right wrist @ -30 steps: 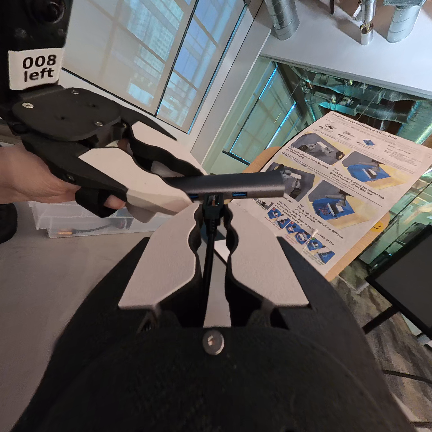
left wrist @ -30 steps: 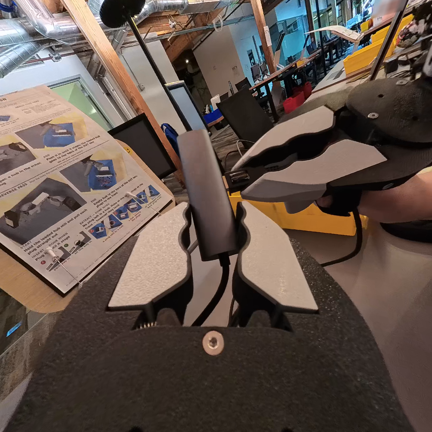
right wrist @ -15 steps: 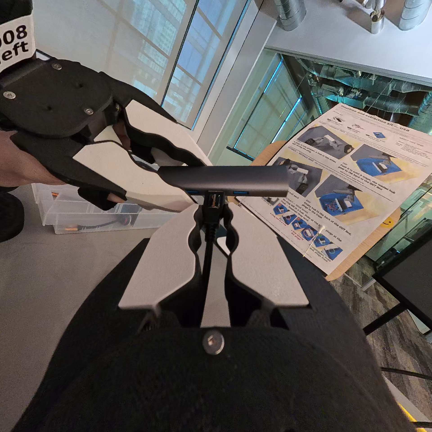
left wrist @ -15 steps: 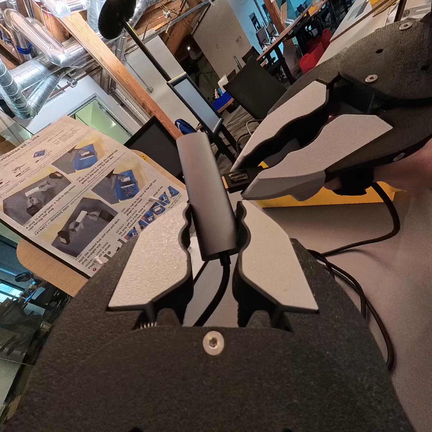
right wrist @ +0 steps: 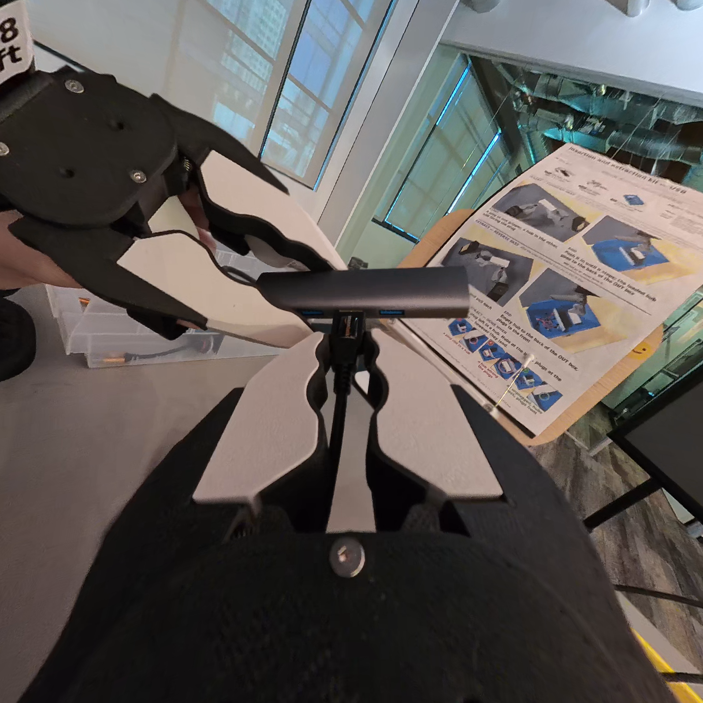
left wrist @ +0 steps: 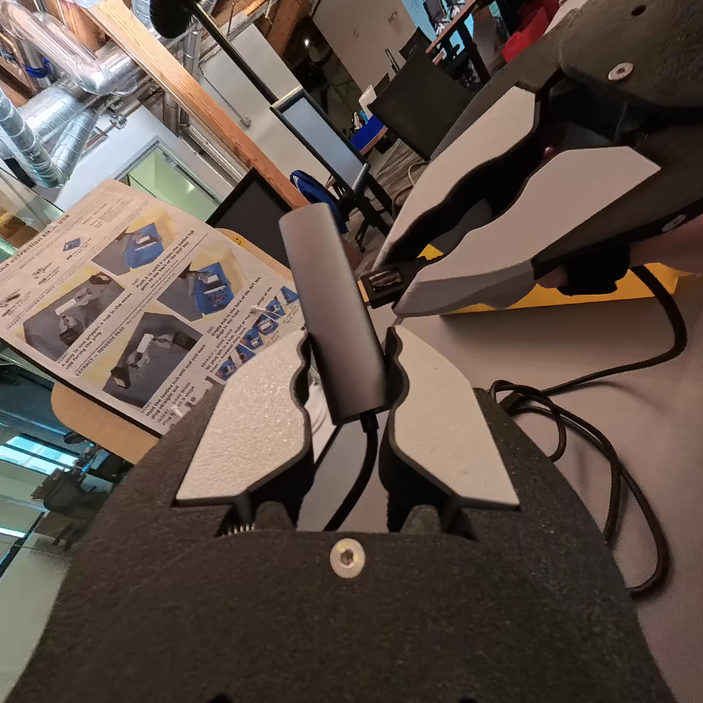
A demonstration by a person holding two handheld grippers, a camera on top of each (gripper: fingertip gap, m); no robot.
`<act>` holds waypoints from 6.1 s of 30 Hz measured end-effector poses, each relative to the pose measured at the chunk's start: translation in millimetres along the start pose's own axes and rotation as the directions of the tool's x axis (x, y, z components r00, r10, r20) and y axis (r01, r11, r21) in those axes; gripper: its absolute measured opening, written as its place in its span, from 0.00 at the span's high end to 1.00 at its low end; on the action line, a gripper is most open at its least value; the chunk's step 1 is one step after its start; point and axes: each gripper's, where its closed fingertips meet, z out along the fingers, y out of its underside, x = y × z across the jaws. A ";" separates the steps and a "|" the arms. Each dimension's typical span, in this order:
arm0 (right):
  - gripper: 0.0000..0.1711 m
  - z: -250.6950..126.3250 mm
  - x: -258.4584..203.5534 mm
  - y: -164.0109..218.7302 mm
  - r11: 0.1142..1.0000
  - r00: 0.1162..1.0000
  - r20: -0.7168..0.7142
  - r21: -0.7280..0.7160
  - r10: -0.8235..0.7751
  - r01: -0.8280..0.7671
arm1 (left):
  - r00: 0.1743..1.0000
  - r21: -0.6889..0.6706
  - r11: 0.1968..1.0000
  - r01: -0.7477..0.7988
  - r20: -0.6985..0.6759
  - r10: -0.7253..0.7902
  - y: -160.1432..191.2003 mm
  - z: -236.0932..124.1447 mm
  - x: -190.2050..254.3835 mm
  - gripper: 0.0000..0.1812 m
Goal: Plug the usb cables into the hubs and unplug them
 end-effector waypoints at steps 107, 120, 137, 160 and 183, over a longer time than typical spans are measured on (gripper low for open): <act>0.80 -27.3 44.7 25.3 0.754 0.812 0.283 -0.306 -0.511 0.582 | 0.461 0.351 0.435 0.829 -0.870 -0.175 -91.5 -167.4 -66.2 0.79; 0.80 0.6 21.1 21.4 0.783 0.848 0.495 -0.445 -0.191 0.436 | 0.548 0.429 0.481 0.765 -0.826 -0.133 -103.4 -187.3 -67.3 0.79; 0.85 -8.9 -64.6 120.3 0.867 0.807 0.591 -0.392 -0.020 0.308 | 0.561 0.454 0.481 0.750 -0.822 -0.098 -110.5 -197.5 -64.4 0.79; 0.91 -33.7 -35.7 71.8 0.780 0.755 0.510 -0.230 -0.413 0.582 | 0.868 -0.047 0.986 -0.157 -0.482 0.115 57.8 -3.7 69.3 0.75; 0.55 -37.4 -9.4 50.0 0.951 0.903 0.363 -0.280 0.231 -0.131 | 0.970 -0.049 0.973 -0.224 -0.112 0.218 47.9 -0.8 -7.0 0.89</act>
